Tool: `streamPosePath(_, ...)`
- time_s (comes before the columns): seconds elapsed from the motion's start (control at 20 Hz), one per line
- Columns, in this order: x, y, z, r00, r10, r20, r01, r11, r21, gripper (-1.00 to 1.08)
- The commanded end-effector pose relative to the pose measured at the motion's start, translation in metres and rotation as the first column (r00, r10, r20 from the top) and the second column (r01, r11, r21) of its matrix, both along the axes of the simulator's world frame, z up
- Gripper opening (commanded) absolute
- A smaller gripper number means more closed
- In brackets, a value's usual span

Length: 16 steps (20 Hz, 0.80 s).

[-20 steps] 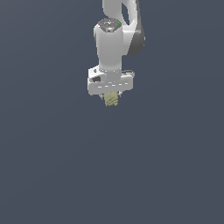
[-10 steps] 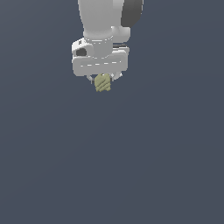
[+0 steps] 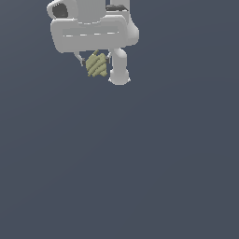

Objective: Pick up the object and move it to a goal position.

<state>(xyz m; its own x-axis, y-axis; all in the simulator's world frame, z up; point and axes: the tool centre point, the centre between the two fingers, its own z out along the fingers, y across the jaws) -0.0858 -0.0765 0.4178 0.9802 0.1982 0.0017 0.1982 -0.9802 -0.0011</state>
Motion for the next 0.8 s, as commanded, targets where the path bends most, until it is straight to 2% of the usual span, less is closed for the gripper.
streamPosePath(0.0, 0.002, -0.007, 0.021, 1.000, 0.000, -0.001, 0.000, 1.000, -0.001, -1.00)
streamPosePath(0.35, 0.007, -0.021, 0.060, 1.000, 0.000, -0.001, 0.000, 1.000, -0.001, -1.00)
streamPosePath(0.75, 0.011, -0.029, 0.079, 1.000, 0.000, -0.001, 0.000, 1.000, -0.001, -1.00)
